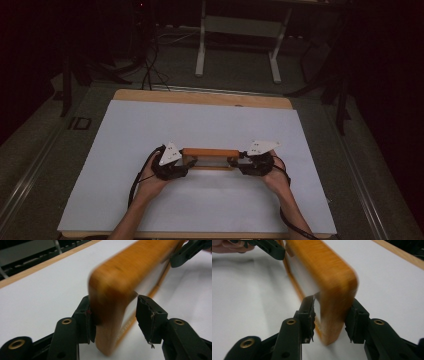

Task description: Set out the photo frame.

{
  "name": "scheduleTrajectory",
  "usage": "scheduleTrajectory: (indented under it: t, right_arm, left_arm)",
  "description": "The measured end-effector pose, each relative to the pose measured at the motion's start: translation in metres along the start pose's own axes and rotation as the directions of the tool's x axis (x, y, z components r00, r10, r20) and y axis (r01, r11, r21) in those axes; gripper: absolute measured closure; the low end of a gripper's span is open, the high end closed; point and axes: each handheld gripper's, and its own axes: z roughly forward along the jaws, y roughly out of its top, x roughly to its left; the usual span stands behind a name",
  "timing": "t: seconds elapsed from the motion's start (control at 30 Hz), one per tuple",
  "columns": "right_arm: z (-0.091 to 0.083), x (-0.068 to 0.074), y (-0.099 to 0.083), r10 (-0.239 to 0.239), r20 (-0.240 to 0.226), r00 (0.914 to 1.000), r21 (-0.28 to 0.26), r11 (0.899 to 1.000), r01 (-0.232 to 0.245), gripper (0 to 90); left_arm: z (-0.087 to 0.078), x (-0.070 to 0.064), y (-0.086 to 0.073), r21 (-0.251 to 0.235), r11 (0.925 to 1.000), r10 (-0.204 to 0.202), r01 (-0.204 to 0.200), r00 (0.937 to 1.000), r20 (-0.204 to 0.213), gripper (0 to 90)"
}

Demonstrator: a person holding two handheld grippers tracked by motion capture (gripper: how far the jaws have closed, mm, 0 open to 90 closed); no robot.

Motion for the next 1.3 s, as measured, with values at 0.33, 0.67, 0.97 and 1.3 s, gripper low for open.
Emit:
scheduleTrajectory:
  t: [0.33,0.67,0.97,1.3]
  right_arm:
    - [-0.001,0.001,0.000,0.002,0.001,1.0000,0.000,1.000,-0.002,62.5]
    - [-0.004,0.002,0.001,0.007,0.002,1.0000,-0.013,1.000,-0.007,62.6]
    - [-0.008,0.002,0.003,0.019,-0.007,0.9998,-0.032,0.999,-0.019,62.7]
    - [-0.011,0.002,0.003,0.039,-0.018,0.9991,-0.043,0.998,-0.040,62.8]
  left_arm:
    - [0.000,-0.001,0.001,0.001,1.0000,0.007,-0.007,1.0000,-0.001,51.5]
    - [-0.003,0.000,0.003,-0.012,0.9999,-0.001,0.001,0.9999,0.010,51.6]
    - [-0.006,0.000,0.007,-0.018,0.9997,-0.016,0.016,0.9997,0.021,51.8]
    - [-0.007,0.002,0.009,-0.024,0.9980,-0.058,0.059,0.9972,0.047,51.9]
